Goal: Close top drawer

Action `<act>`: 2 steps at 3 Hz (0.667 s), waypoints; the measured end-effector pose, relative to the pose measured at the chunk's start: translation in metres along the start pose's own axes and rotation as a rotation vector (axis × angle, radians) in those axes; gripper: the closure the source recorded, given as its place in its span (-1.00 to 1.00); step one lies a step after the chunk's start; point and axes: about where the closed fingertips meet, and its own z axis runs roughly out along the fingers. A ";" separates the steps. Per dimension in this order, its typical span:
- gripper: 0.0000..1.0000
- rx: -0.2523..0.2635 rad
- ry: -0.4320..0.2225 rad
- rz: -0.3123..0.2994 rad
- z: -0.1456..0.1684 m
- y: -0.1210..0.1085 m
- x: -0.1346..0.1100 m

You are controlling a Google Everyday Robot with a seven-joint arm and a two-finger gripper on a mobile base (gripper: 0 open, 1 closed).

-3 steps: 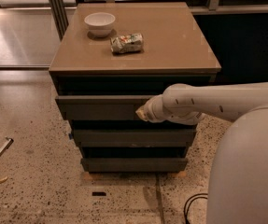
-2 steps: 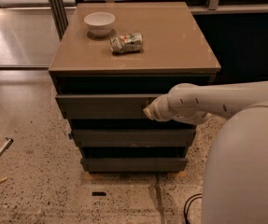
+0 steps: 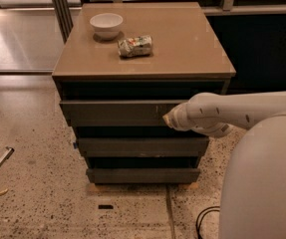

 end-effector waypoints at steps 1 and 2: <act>1.00 0.038 -0.006 0.039 -0.002 -0.013 0.006; 1.00 0.073 -0.022 0.070 -0.006 -0.026 0.011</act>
Offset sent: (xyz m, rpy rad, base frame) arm 0.0050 -0.0505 0.0012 0.0280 -0.0584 -0.1573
